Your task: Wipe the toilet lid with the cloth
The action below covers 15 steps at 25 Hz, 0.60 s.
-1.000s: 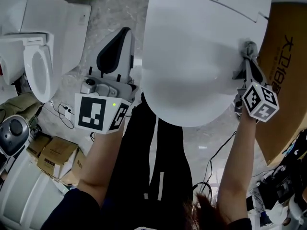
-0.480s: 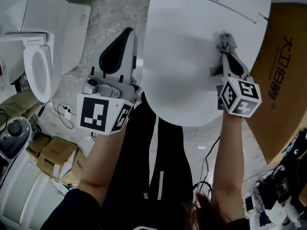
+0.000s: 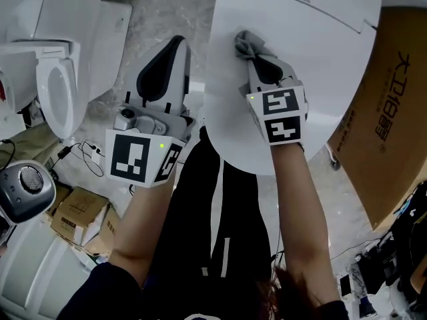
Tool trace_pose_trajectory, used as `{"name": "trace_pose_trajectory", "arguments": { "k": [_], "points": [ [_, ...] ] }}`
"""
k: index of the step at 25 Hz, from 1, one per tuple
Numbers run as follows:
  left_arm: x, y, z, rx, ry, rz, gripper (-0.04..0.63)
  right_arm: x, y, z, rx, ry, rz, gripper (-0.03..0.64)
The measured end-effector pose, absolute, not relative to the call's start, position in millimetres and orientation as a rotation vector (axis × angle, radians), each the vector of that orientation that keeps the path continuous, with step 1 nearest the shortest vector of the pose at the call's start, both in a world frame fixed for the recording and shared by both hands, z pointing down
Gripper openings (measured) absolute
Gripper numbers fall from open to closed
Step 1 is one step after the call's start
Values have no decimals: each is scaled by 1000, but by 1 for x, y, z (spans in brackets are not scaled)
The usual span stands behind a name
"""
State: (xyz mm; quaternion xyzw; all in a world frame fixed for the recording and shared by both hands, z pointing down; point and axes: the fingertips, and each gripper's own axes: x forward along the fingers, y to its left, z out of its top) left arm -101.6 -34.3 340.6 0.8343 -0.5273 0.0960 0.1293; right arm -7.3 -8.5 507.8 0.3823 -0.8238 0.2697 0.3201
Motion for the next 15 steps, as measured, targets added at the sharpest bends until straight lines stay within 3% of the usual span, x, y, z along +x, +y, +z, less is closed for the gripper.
{"name": "trace_pose_trajectory", "arguments": {
  "k": [7, 15],
  "points": [
    [-110, -28, 342, 2406, -1558, 284, 20, -73, 23, 510, 654, -2199, 510, 34],
    [-114, -26, 339, 2417, -1544, 270, 20, -73, 41, 511, 536, -2198, 418, 34]
  ]
}}
